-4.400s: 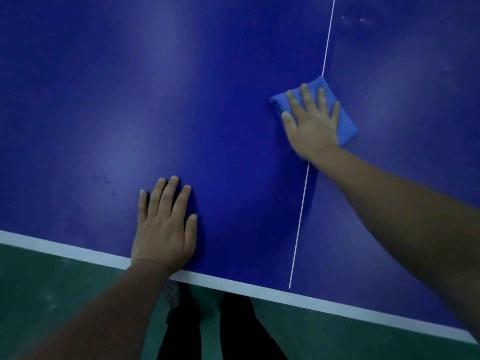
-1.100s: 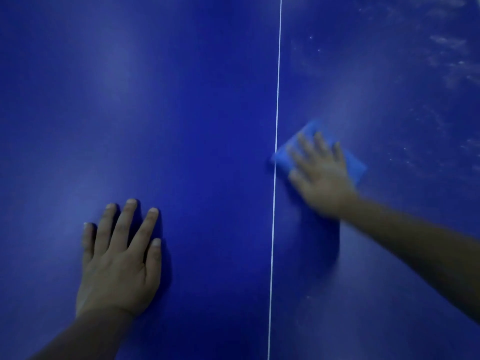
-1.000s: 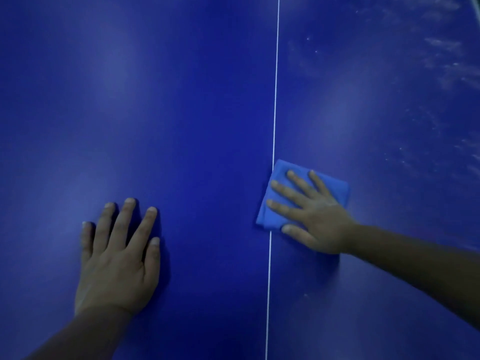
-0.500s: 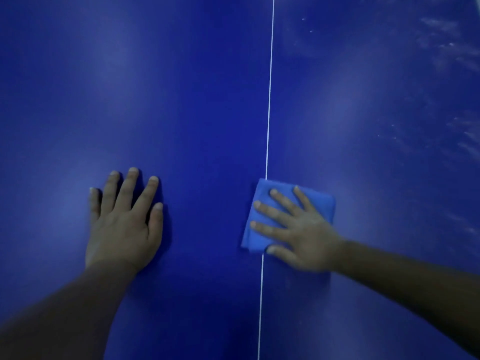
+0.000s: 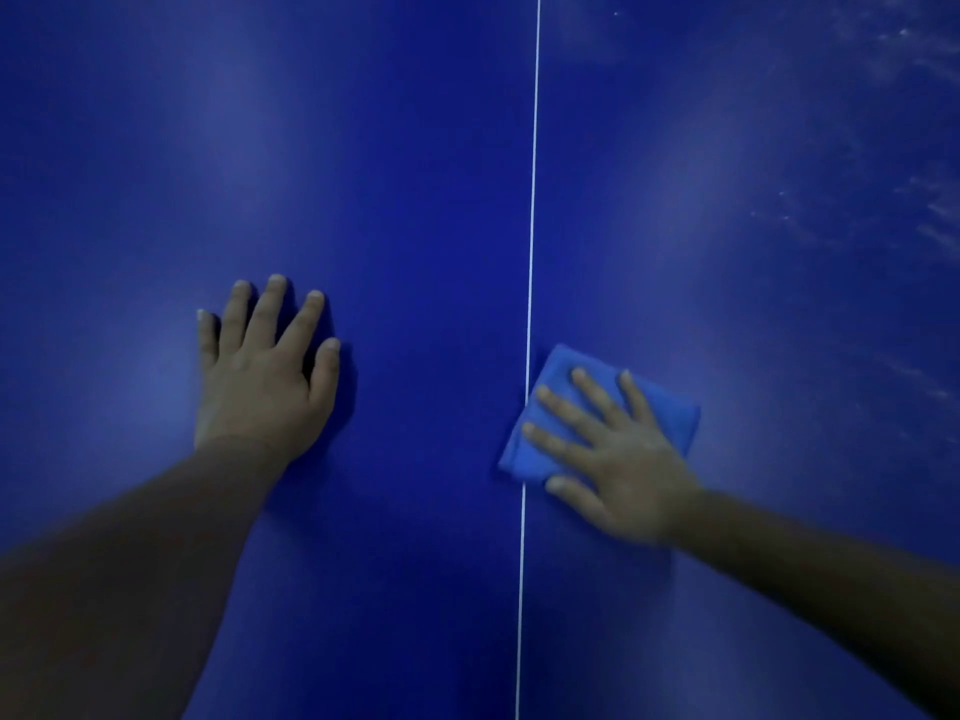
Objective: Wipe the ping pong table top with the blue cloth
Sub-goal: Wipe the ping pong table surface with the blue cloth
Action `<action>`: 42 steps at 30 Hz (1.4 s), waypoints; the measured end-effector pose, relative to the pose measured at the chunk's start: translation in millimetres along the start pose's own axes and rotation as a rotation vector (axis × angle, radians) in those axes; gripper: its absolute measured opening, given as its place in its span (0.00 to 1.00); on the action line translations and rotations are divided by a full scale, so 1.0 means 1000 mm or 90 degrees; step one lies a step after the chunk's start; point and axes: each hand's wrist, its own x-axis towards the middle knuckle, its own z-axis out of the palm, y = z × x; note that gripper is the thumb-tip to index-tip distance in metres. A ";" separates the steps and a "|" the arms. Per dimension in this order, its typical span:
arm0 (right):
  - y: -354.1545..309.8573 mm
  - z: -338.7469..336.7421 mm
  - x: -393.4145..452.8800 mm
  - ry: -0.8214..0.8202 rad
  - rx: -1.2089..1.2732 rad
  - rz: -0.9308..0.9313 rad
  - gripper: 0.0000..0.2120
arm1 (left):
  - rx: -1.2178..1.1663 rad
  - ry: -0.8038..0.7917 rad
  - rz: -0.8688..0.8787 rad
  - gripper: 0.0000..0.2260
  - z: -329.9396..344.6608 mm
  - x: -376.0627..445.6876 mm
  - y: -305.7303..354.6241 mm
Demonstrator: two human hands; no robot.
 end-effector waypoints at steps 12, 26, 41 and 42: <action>-0.074 0.007 -0.004 0.019 0.023 0.016 0.26 | 0.089 0.012 0.020 0.30 -0.005 -0.007 0.004; -0.145 0.011 -0.080 0.042 0.037 0.275 0.25 | 0.009 0.004 0.235 0.26 -0.004 -0.203 -0.032; -0.218 0.022 -0.128 0.039 0.056 0.467 0.26 | -0.006 -0.040 0.223 0.27 0.007 -0.223 -0.045; -0.187 0.020 -0.147 0.025 0.048 0.582 0.28 | -0.010 -0.042 0.225 0.27 0.007 -0.224 -0.044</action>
